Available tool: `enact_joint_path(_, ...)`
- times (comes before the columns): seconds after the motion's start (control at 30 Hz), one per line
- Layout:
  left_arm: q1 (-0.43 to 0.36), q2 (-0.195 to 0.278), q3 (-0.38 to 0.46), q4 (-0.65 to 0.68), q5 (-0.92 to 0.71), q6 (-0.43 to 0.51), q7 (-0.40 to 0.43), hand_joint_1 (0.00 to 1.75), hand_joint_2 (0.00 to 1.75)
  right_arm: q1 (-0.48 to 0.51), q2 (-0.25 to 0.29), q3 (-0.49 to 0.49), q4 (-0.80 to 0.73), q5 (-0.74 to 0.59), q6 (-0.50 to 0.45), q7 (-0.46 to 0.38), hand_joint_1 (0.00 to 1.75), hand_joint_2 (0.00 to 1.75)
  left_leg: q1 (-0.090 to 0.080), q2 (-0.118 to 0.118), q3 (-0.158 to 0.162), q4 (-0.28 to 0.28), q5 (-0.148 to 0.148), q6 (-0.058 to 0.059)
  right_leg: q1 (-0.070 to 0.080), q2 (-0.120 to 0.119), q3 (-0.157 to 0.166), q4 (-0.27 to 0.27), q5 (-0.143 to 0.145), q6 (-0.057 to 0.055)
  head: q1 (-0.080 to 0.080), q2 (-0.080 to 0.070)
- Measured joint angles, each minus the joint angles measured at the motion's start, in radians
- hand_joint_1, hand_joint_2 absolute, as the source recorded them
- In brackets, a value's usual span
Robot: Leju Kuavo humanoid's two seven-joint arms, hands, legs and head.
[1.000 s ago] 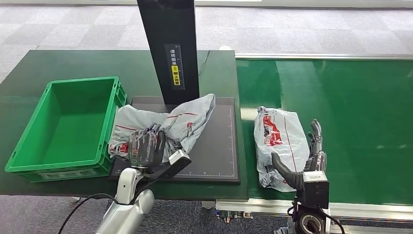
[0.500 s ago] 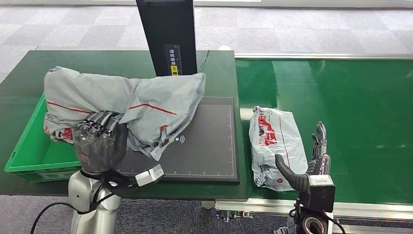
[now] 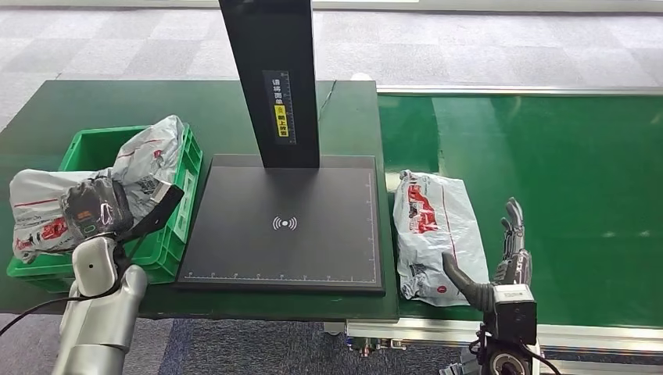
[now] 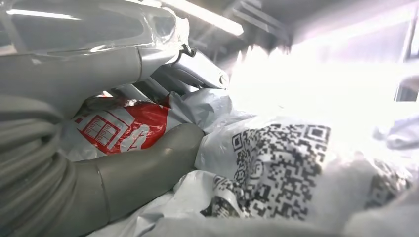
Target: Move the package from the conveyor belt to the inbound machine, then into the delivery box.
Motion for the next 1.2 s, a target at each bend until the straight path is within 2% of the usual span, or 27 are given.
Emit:
enact_joint_path(0.07, -0.025, 0.032, 0.0, 0.086, 0.025, -0.056, 0.002, 1.48, 1.75, -0.003, 0.0, -0.001, 0.0, 0.001, 0.004, 0.001, 0.0, 1.75, 0.0, 0.001, 0.0, 0.0, 0.0, 0.0, 0.0, 0.0, 0.0, 0.0, 0.0, 0.0, 0.0, 0.0)
enact_joint_path(0.1, -0.038, 0.045, 0.0, 0.126, 0.044, -0.074, 0.0, 1.38, 1.75, -0.004, 0.0, -0.003, 0.001, 0.002, 0.004, 0.001, 0.0, 1.75, 0.0, 0.001, 0.0, 0.0, 0.0, 0.0, 0.0, 0.0, 0.0, 0.0, 0.0, 0.0, 0.0, 0.0)
enact_joint_path(0.2, -0.085, 0.077, 0.002, 0.224, 0.109, -0.085, -0.008, 0.51, 1.75, -0.005, 0.0, -0.007, 0.002, 0.005, 0.004, 0.003, 0.0, 1.75, 0.0, 0.0, -0.001, 0.0, 0.0, 0.0, 0.0, 0.0, 0.0, 0.0, 0.0, 0.0, 0.0, 0.0)
enact_joint_path(0.23, -0.099, 0.085, 0.003, 0.249, 0.129, -0.083, -0.01, 0.29, 1.75, -0.006, 0.0, -0.008, 0.003, 0.005, 0.003, 0.003, 0.0, 1.75, 0.0, 0.0, 0.0, 0.0, 0.0, 0.0, 0.0, 0.0, 0.0, 0.0, 0.0, 0.0, 0.0, 0.0)
enact_joint_path(0.4, -0.135, 0.105, 0.004, 0.327, 0.203, -0.051, -0.012, 0.05, 1.75, -0.008, 0.0, -0.012, 0.005, 0.003, -0.001, 0.004, 0.0, 1.75, 0.0, 0.0, 0.001, 0.0, 0.0, 0.0, 0.0, 0.0, 0.001, 0.0, 0.0, 0.0, 0.0, 0.0)
enact_joint_path(0.5, -0.138, 0.109, 0.009, 0.342, 0.24, 0.014, -0.026, 0.0, 1.75, -0.008, 0.0, -0.012, 0.005, 0.001, -0.007, 0.006, 0.0, 1.75, 0.0, 0.0, 0.002, 0.0, 0.0, -0.001, 0.0, 0.0, 0.002, 0.0, 0.0, -0.001, 0.0, 0.0)
enact_joint_path(0.6, -0.136, 0.112, 0.014, 0.348, 0.289, 0.111, -0.075, 0.0, 1.75, -0.008, 0.0, -0.012, 0.005, -0.001, -0.012, 0.008, 0.0, 1.75, 0.0, 0.0, 0.002, 0.0, 0.001, -0.001, 0.0, 0.0, 0.002, 0.0, 0.0, -0.001, 0.0, 0.0)
enact_joint_path(0.67, -0.129, 0.113, 0.016, 0.342, 0.347, 0.177, -0.147, 0.0, 1.75, -0.008, 0.0, -0.012, 0.005, -0.006, -0.015, 0.008, 0.0, 1.75, 0.0, 0.0, 0.001, 0.0, 0.001, -0.001, 0.0, -0.001, 0.002, 0.0, 0.0, -0.001, 0.0, 0.0)
enact_joint_path(0.77, -0.099, 0.107, 0.018, 0.294, 0.493, 0.23, -0.327, 0.0, 1.75, -0.007, 0.0, -0.012, 0.005, -0.02, -0.02, 0.001, 0.0, 1.75, 0.0, 0.0, 0.001, 0.0, 0.001, -0.001, 0.0, 0.0, 0.001, 0.0, 0.0, -0.001, 0.0, 0.0)
enact_joint_path(0.83, -0.067, 0.087, 0.018, 0.232, 0.62, 0.237, -0.48, 0.0, 1.75, -0.006, -0.001, -0.011, 0.005, -0.033, -0.025, -0.007, 0.0, 1.75, 0.0, 0.0, 0.001, 0.0, 0.001, -0.001, 0.0, 0.0, 0.001, 0.0, 0.0, -0.001, 0.0, 0.0)
enact_joint_path(0.93, -0.004, 0.033, -0.002, 0.101, 0.853, 0.233, -0.697, 0.0, 1.75, -0.006, -0.002, -0.011, 0.006, -0.048, -0.03, -0.017, 0.0, 1.75, -0.001, 0.0, 0.001, 0.0, 0.0, 0.0, -0.001, 0.0, 0.001, 0.0, 0.0, -0.001, 0.0, 0.0)
enact_joint_path(1.07, 0.094, -0.035, -0.098, -0.08, 1.073, 0.196, -0.791, 0.0, 1.75, -0.007, -0.002, -0.009, 0.008, -0.06, -0.019, -0.02, 0.0, 1.75, -0.001, 0.0, 0.0, 0.0, -0.002, 0.001, -0.001, 0.0, 0.001, -0.001, 0.0, 0.0, 0.0, 0.0)
enact_joint_path(1.2, 0.191, -0.079, -0.22, -0.231, 1.199, 0.129, -0.859, 0.0, 1.75, -0.01, -0.003, -0.003, 0.018, -0.081, 0.031, -0.02, 0.0, 1.75, -0.001, 0.0, 0.0, 0.0, -0.002, 0.001, -0.001, 0.0, 0.0, -0.001, 0.0, 0.0, 0.0, 0.0)
